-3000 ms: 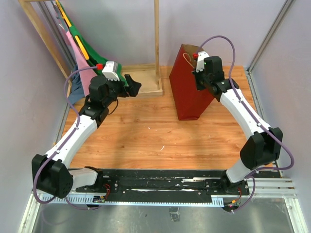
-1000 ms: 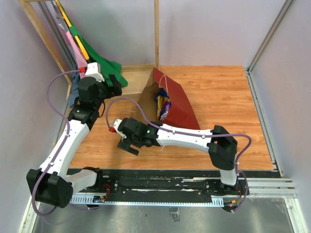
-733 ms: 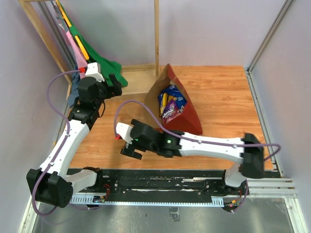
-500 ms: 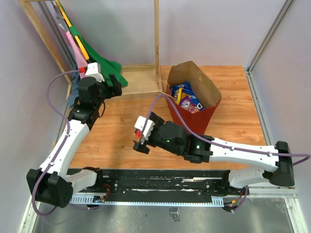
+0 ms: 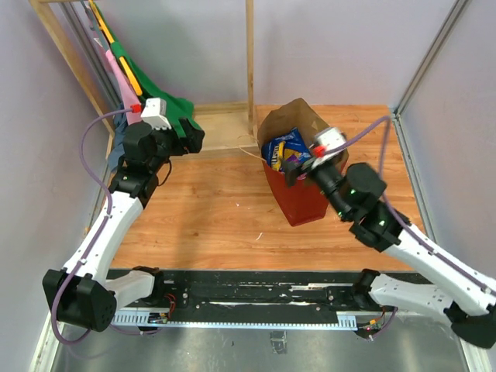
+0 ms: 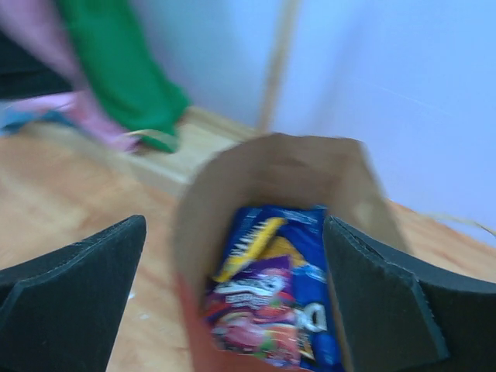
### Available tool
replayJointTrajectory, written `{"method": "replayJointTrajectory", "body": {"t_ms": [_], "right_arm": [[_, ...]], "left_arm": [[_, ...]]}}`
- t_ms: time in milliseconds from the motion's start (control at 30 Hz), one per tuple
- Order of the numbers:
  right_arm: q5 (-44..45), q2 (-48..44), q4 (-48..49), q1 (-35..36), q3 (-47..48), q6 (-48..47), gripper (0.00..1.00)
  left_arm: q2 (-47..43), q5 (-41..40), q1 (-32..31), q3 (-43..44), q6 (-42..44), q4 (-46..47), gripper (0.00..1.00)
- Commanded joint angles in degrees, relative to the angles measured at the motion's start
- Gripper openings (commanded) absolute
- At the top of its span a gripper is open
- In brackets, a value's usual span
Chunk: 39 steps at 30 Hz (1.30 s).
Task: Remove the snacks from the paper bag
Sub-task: Adjust the paper bag at the center of the board.
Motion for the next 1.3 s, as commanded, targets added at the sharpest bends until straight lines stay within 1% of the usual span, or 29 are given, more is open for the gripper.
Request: {"method": "replayJointTrajectory", "body": {"t_ms": [0,67,133,200,267,367,433,500,633,833,1000,1067,1167,1233,1267], "right_arm": [[1.1,0.5,-8.6,-16.5,3.5,14.1,0.98],[-2.8,1.9,-12.4,-27.0,5.2,21.2,0.98],[-7.6,3.2,-13.0,-36.1,5.4,27.2,0.98],[-11.0,5.0,-11.6,-43.0,5.3,30.3,0.98],[-15.3,8.1,-10.1,-47.9,6.4,31.6,0.98],[-19.8,13.6,-11.6,-51.1,11.3,30.7,1.00],[-22.6,15.7,-11.5,-52.5,13.5,30.0,0.97],[-23.7,17.6,-11.4,-53.3,15.4,30.4,0.92],[-25.7,21.7,-12.0,-54.0,17.9,31.6,0.79],[-25.3,23.3,-10.9,-54.1,16.7,32.6,0.69],[-24.4,24.3,-11.8,-54.1,17.8,31.6,0.55],[-23.8,24.4,-11.7,-54.1,18.1,31.2,0.47],[-23.6,24.8,-12.0,-54.1,18.9,31.0,0.28],[-24.2,25.1,-12.1,-54.1,19.7,31.1,0.06],[-24.7,25.2,-12.2,-54.1,20.1,31.1,0.01]], "left_arm": [[-0.3,8.7,0.3,-0.7,-1.1,5.4,1.00],[-0.2,8.5,0.3,-1.0,-1.3,5.9,1.00],[0.1,8.5,0.3,-1.0,-1.3,6.0,1.00],[0.3,8.6,0.3,-0.9,-1.1,5.9,1.00],[0.4,8.5,0.3,-0.9,-0.8,5.8,1.00],[0.5,8.1,0.3,-0.9,-0.2,5.7,1.00],[0.7,7.8,0.3,-0.9,-0.1,5.9,1.00],[1.0,7.9,0.3,-0.9,-0.1,6.0,1.00],[0.6,7.9,0.3,-0.9,0.6,5.5,1.00],[-0.3,6.7,0.3,-1.0,1.5,4.4,1.00],[-0.1,6.9,0.3,-1.1,1.4,4.8,1.00],[-0.1,6.9,0.3,-1.1,1.4,4.8,1.00],[-0.2,6.9,0.3,-1.1,1.4,4.7,1.00],[-0.3,6.8,0.3,-1.0,1.5,4.5,1.00],[-0.3,6.8,0.3,-1.0,1.6,4.5,1.00]]}}
